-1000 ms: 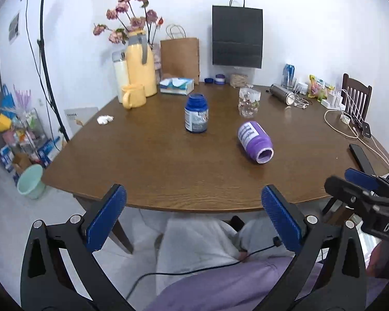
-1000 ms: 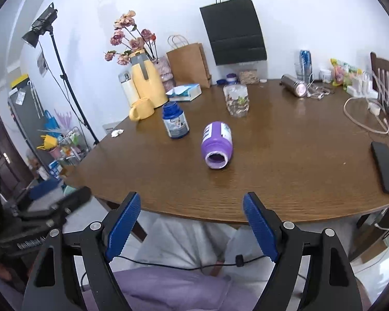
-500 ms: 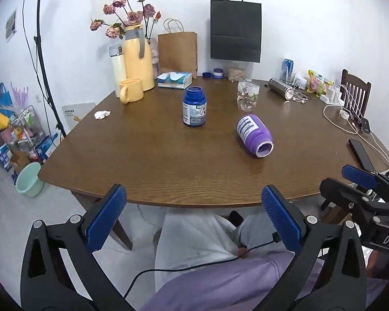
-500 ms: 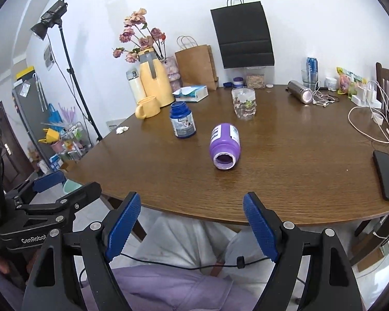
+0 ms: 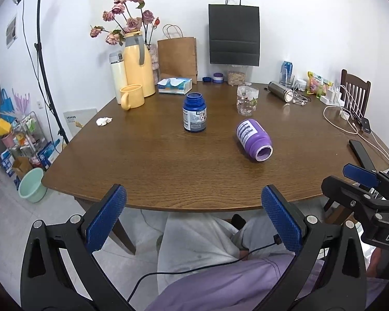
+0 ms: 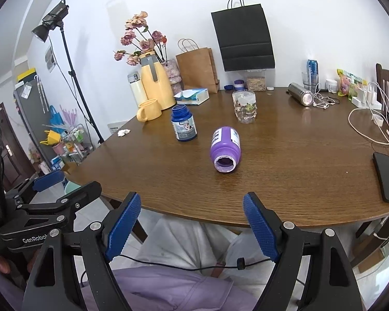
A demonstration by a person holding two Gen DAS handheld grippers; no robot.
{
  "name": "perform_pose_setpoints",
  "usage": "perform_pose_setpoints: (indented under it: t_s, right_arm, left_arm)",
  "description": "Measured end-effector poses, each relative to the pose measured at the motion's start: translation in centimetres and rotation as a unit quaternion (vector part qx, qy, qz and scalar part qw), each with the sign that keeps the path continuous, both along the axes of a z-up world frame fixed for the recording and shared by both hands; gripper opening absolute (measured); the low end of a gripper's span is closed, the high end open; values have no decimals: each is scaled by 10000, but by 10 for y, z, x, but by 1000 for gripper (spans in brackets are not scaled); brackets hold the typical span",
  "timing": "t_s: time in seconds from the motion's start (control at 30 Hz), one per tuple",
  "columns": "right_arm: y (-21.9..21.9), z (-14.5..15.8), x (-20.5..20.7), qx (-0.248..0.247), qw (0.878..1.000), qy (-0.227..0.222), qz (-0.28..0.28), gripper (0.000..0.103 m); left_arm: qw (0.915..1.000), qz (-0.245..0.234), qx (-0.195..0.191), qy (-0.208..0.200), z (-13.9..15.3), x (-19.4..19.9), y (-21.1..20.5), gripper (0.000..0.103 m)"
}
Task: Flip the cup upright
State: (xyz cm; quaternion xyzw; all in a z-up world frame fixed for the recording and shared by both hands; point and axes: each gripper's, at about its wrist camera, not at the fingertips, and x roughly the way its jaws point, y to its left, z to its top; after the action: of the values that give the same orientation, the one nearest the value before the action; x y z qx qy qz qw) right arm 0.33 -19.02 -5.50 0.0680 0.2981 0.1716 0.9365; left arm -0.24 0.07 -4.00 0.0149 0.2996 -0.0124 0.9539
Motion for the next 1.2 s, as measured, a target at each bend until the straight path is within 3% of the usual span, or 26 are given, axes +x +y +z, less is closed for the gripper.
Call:
perform_pose_setpoints:
  t_s: [1.2]
  right_arm:
    - [-4, 0, 0, 37, 10000, -10, -60, 85]
  left_arm:
    - [9999, -68, 8, -137, 4, -1, 3, 103]
